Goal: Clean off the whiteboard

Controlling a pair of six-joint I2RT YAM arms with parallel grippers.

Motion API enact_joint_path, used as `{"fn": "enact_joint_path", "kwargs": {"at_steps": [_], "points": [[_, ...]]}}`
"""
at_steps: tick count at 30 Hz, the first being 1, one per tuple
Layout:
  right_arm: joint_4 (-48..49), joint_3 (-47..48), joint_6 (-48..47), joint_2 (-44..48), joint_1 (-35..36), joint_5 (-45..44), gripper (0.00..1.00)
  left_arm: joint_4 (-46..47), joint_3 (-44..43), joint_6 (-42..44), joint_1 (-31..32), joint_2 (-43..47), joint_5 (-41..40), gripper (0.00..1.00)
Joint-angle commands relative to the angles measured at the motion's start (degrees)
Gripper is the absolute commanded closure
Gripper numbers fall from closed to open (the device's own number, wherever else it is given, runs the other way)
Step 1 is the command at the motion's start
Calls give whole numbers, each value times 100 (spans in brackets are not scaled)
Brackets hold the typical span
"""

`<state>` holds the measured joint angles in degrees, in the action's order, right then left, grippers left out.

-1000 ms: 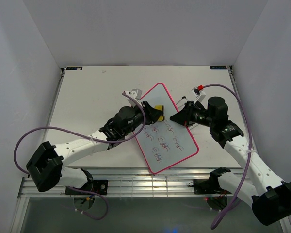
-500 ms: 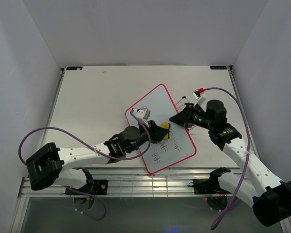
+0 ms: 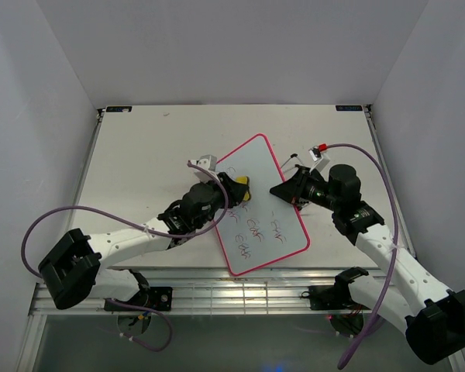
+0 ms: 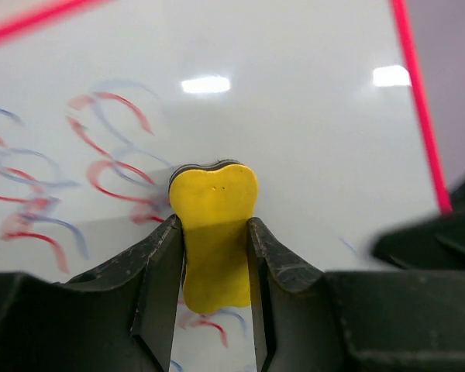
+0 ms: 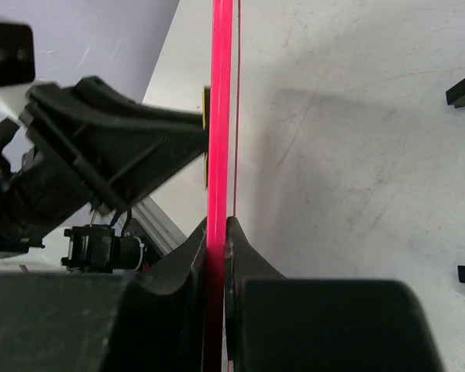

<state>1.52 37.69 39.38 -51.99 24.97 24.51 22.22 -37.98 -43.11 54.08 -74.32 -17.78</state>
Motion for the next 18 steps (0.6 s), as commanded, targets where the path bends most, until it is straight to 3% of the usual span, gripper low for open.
{"fn": "enact_joint_path", "kwargs": {"at_steps": [1,8,12,18], "points": [[1272,204,685,356,236,775,92,-657,98,-75,-425,173,-270,100],[1659,27,906,198,552,529,92,-578,-236,-92,-338,-213,301,100],[1510,150,747,206,579,274,92,-569,-473,84,451,-398,152,100],[1746,212,940,321,579,-139,92,-1026,-123,-1145,726,-223,-24,100]]}}
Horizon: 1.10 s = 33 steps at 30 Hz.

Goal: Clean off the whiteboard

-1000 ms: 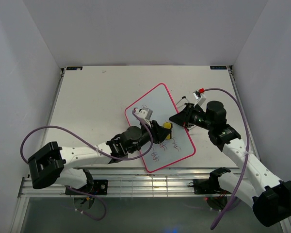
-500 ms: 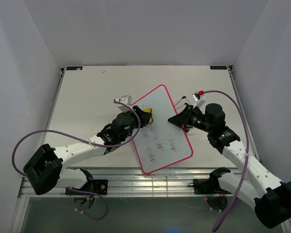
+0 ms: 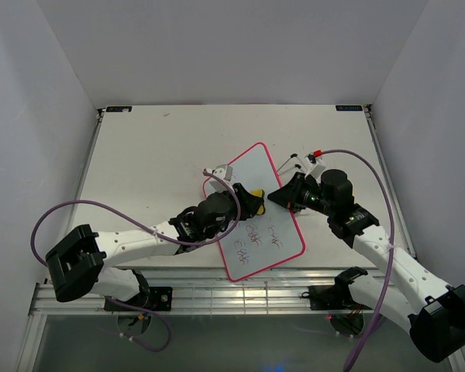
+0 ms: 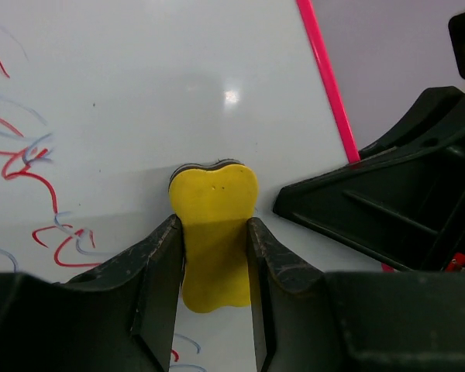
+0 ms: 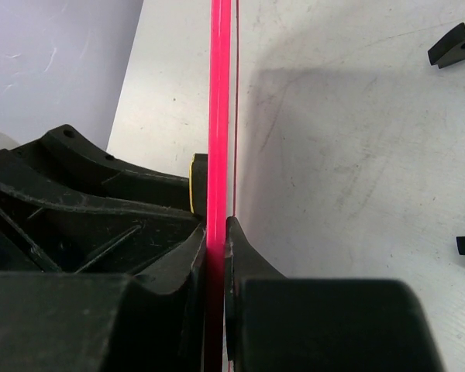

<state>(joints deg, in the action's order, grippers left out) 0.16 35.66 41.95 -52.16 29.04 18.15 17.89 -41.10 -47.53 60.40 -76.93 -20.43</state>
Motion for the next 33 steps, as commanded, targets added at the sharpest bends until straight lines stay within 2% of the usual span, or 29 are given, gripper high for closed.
{"fn": "enact_joint_path", "kwargs": {"at_steps": [1,12,21,26,28,30,33], "points": [[1934,407,726,338,172,418,92,-620,225,-949,103,37,380,100],[2304,310,858,162,172,391,92,-1446,-425,-1276,621,-288,768,100],[2497,12,981,320,172,470,92,-1498,-117,-1548,824,-323,839,100],[2453,-50,981,408,181,540,92,-2087,-240,-1374,526,-95,391,100],[2383,-68,973,487,181,523,92,-2254,-249,-1277,228,-25,390,100],[2287,-59,938,575,172,488,92,-2307,-188,-1233,-89,20,416,100],[2181,11,885,672,173,417,92,-2299,-143,-1031,-239,38,329,100]]}}
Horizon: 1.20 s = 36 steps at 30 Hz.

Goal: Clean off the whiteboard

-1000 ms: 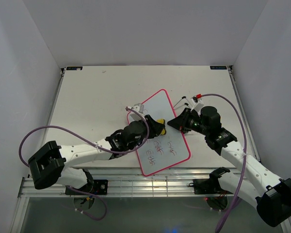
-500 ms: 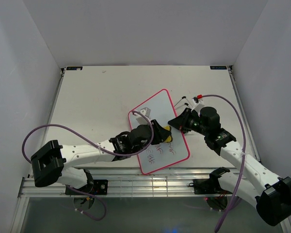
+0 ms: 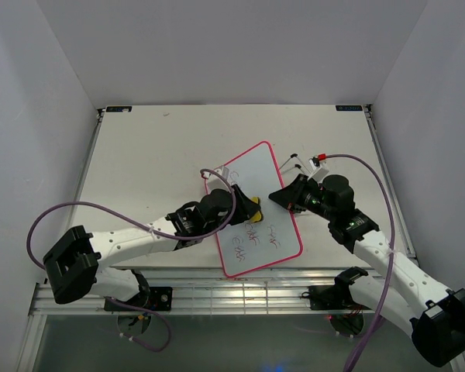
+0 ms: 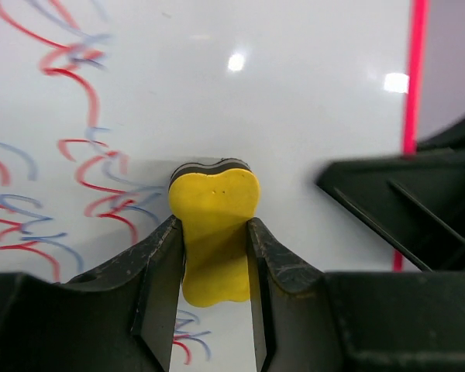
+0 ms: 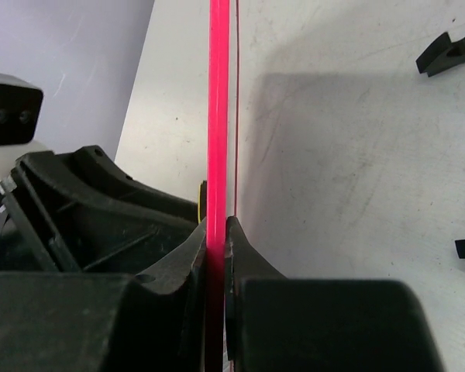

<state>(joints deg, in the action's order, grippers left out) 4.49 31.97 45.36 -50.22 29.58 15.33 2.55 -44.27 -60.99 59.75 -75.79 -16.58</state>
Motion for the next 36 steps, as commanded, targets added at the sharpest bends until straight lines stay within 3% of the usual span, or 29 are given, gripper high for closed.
{"fn": "enact_joint_path", "kwargs": {"at_steps": [1,8,16,19,23,28,32,36], "points": [[1731,389,544,495,118,708,92,-808,138,325,-174,-120,-82,100],[1809,328,579,460,127,796,92,122,156,421,132,-401,304,100],[2047,222,676,399,118,866,92,97,-442,791,371,-560,365,100],[1793,441,421,372,109,796,92,516,-258,939,800,-560,498,100],[1713,574,280,258,100,770,92,563,14,1002,1661,-630,15,100],[1696,846,139,83,-31,690,92,984,296,1106,2040,-586,23,100],[1695,1136,139,-85,-76,743,92,967,226,1283,2155,-639,-213,100],[1608,1128,131,-23,-84,673,92,-284,51,880,2129,-490,-1247,100]]}}
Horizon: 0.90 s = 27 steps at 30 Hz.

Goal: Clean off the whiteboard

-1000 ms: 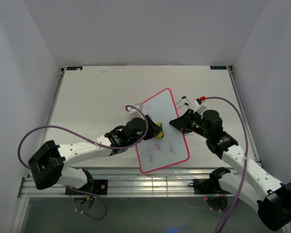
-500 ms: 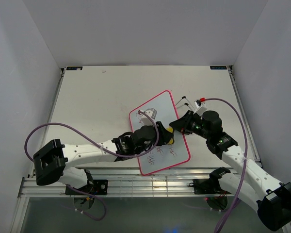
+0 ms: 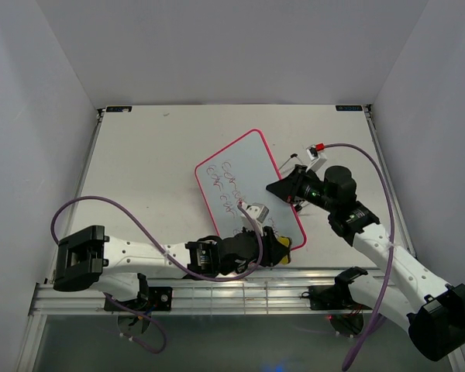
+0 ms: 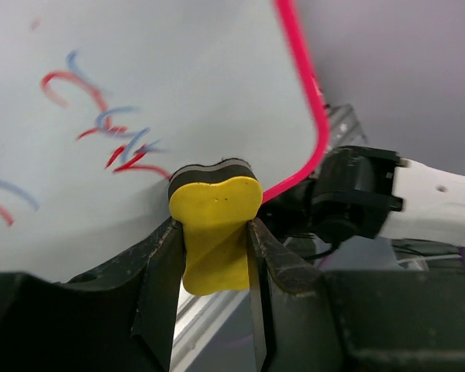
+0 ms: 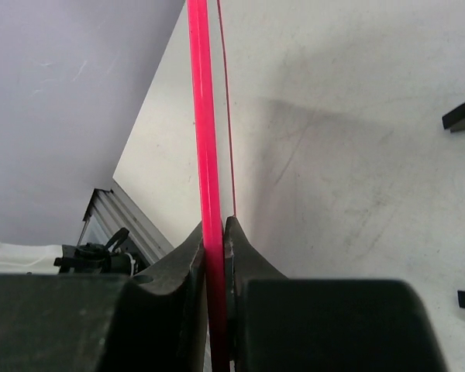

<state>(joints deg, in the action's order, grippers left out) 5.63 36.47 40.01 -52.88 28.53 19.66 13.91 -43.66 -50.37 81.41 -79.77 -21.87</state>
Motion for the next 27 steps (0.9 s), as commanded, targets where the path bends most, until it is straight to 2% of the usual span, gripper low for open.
{"fn": "enact_joint_path", "kwargs": {"at_steps": [1,5,13,20,22,27], "points": [[1450,669,657,261,21,240,92,-1696,-150,-184,-55,-57,-835,100],[1406,520,727,314,21,301,92,-2103,-108,-79,-352,171,-1083,100],[1484,20,868,375,21,372,92,-1480,235,369,-995,805,-811,100],[1907,-360,1202,349,21,451,92,-645,-230,1011,-1074,234,-425,100],[1889,-325,1194,349,21,451,92,-521,-388,977,-1057,-3,-55,100],[1793,-149,1132,340,21,355,92,-434,-573,889,-837,-373,147,100]]}}
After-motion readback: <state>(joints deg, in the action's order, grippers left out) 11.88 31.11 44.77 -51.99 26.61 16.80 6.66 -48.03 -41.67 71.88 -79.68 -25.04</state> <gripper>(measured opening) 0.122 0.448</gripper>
